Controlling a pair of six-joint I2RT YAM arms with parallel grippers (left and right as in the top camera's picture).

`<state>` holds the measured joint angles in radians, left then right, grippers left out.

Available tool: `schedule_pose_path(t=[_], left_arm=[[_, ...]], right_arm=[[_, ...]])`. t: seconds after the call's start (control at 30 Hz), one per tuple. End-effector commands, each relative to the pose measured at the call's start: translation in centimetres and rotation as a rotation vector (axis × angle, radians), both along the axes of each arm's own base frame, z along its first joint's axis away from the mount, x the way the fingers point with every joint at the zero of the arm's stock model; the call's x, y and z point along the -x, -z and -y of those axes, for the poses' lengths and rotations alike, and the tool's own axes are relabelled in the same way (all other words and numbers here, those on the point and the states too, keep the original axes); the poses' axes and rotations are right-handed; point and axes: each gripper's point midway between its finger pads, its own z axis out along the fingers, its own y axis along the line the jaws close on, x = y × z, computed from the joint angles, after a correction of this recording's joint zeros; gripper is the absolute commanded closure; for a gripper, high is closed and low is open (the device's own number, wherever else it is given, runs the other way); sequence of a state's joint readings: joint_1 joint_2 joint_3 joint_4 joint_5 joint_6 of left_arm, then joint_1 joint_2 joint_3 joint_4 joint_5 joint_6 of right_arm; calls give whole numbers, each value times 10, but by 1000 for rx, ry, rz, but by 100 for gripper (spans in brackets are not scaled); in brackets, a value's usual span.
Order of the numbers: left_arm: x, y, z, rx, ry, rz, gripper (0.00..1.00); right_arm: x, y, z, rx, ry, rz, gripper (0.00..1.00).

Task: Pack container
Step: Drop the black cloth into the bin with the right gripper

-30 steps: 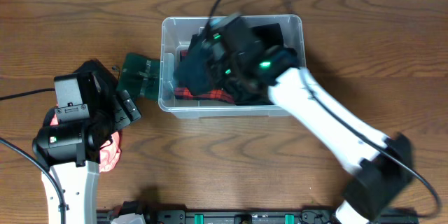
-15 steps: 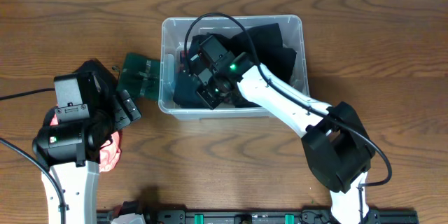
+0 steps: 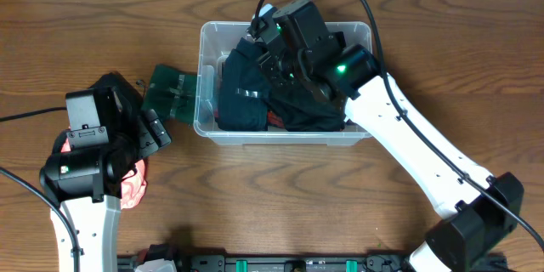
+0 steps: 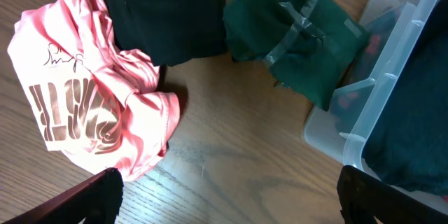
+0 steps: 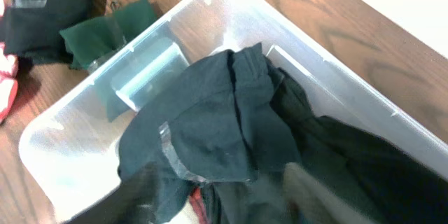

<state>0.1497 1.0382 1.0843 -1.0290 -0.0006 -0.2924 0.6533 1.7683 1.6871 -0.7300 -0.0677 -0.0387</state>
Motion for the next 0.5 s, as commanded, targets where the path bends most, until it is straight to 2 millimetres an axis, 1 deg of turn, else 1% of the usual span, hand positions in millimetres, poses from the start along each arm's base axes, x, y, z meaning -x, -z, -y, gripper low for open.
schedule_pose_path(t=[0.0,0.03,0.07,0.13,0.27,0.33,0.37,0.47], left_arm=[[-1,-3,-3,-6,-18,5,2],[-1,-3,-3,-6,-18,5,2],[-1,-3,-3,-6,-18,5,2],[-1,-3,-3,-6,-18,5,2],[-1,-3,-3,-6,-18,5,2],[-1,-3,-3,-6,-18,6,2],[-1,-3,-3,-6,-18,5,2],[0,-3,-3,-6,-18,5,2]], right_arm=[[-10,46,4,66,37,-80,89],[-11,55,3,77,37,-95,94],[-12,68,2,94,36,-117,96],[-14,93,1,119,48,-164,98],[-18,139,-4,158,55,-232,99],[-21,154,-14,142,36,-240,99],[-22,161,-23,117,11,-244,99],[-16,170,-54,22,-128,-255,98]])
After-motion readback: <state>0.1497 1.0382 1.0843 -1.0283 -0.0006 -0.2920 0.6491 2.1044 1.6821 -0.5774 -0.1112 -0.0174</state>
